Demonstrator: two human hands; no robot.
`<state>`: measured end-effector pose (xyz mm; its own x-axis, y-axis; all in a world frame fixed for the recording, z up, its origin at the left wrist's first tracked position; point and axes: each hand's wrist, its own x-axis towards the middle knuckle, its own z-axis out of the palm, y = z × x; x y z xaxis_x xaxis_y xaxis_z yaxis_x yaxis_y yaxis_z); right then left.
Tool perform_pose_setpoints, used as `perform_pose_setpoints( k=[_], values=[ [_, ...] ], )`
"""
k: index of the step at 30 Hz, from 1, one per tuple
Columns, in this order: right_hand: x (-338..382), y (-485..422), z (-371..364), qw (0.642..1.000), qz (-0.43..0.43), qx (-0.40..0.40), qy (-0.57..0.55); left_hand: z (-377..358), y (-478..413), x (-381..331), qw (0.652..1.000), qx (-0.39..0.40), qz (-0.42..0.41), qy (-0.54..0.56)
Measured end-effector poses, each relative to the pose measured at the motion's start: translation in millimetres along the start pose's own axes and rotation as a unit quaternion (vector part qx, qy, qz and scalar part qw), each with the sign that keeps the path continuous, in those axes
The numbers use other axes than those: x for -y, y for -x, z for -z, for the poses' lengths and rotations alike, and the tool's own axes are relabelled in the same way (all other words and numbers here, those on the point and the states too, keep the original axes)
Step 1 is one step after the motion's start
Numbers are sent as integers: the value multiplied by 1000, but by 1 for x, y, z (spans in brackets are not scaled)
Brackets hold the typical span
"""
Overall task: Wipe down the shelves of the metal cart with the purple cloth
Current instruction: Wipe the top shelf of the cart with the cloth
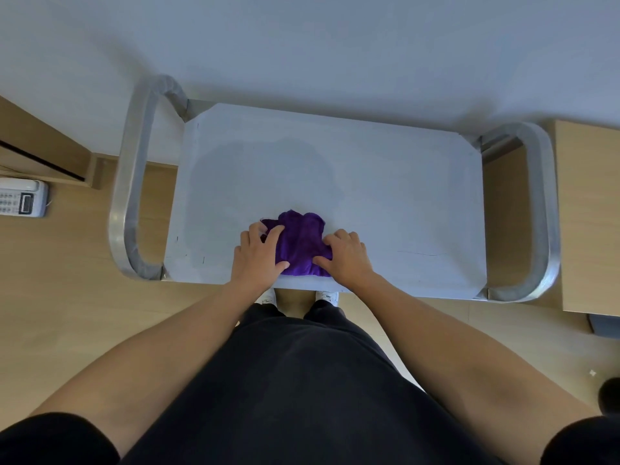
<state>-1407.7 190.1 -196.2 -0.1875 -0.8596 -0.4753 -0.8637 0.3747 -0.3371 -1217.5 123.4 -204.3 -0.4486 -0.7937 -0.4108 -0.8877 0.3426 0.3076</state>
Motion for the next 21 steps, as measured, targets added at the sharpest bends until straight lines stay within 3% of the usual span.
perform_pose_setpoints(
  k=[4, 12, 17, 21],
  values=[
    [-2, -1, 9, 997, 30, -3, -64, 9, -3, -3, 998, -36, -33, -29],
    [6, -12, 42, 977, 84, -193, -41, 55, -24, -10, 975, -165, -145, -35],
    [1, 3, 18, 998, 51, -32, 36, 28, -1, 3, 989, -44, -133, -53],
    [14, 10, 7, 992, 61, -100, 43, 15, 10, 10, 990, -41, -135, -26]
  ],
)
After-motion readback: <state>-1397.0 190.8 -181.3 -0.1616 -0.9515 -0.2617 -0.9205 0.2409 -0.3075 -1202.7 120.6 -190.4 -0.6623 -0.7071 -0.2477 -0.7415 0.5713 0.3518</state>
